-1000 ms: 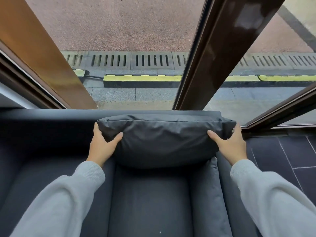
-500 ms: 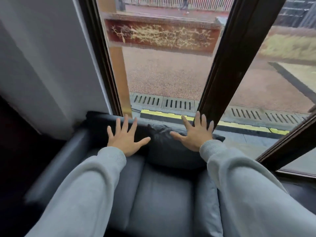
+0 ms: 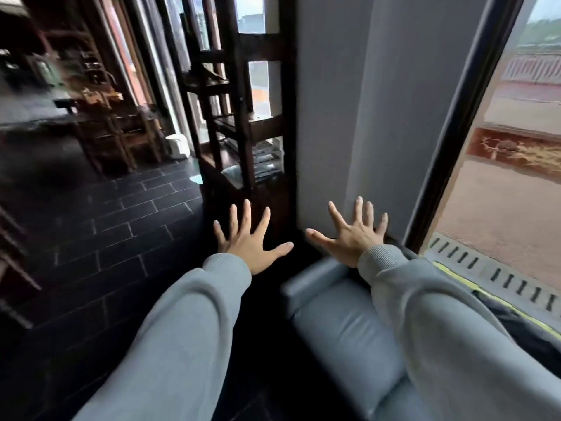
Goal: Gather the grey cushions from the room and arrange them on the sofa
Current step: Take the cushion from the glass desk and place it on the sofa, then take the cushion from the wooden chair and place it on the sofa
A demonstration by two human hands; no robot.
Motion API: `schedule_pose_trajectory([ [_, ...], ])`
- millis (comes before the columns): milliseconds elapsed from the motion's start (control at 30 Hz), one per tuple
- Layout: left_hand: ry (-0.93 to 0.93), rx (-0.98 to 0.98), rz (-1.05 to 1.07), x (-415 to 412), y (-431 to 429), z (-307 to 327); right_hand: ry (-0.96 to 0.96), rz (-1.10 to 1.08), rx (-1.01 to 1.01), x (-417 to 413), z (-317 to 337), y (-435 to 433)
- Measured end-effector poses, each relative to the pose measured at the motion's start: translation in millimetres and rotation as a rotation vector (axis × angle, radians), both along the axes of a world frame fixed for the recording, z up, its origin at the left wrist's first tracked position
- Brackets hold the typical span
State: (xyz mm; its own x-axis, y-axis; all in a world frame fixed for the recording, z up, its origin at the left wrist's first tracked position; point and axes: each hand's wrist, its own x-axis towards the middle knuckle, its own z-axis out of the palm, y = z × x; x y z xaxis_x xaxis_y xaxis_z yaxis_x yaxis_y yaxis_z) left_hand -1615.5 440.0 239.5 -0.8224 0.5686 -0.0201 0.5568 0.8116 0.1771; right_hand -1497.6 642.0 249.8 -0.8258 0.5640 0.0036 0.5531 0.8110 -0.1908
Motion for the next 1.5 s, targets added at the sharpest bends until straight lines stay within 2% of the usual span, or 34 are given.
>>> schedule_pose_trajectory([
  [167,0.031,-0.013,0.258,-55.1,-182.0,23.4,0.002,0.253,0.056,-106.4,18.1,-161.9],
  [400,0.027,-0.026,0.644,-111.7,-450.9,34.6,-0.035,0.558,0.028,-225.0,37.2,-412.1],
  [633,0.032,-0.076,0.875,-125.2,-644.8,36.2,-0.059,0.821,0.014,-291.8,37.8,-612.3],
  [967,-0.08,-0.139,1.084,-187.7,-787.8,-8.9,-0.063,1.052,0.037,-416.5,0.9,-766.9],
  [1333,-0.061,-0.061,1.255,-355.7,-888.2,-4.4,-0.053,1.211,0.029,-624.1,-1.0,-900.0],
  [1500,-0.056,-0.039,1.311,-409.6,-946.2,-4.6,-0.095,1.277,0.038,-690.2,-10.4,-975.7],
])
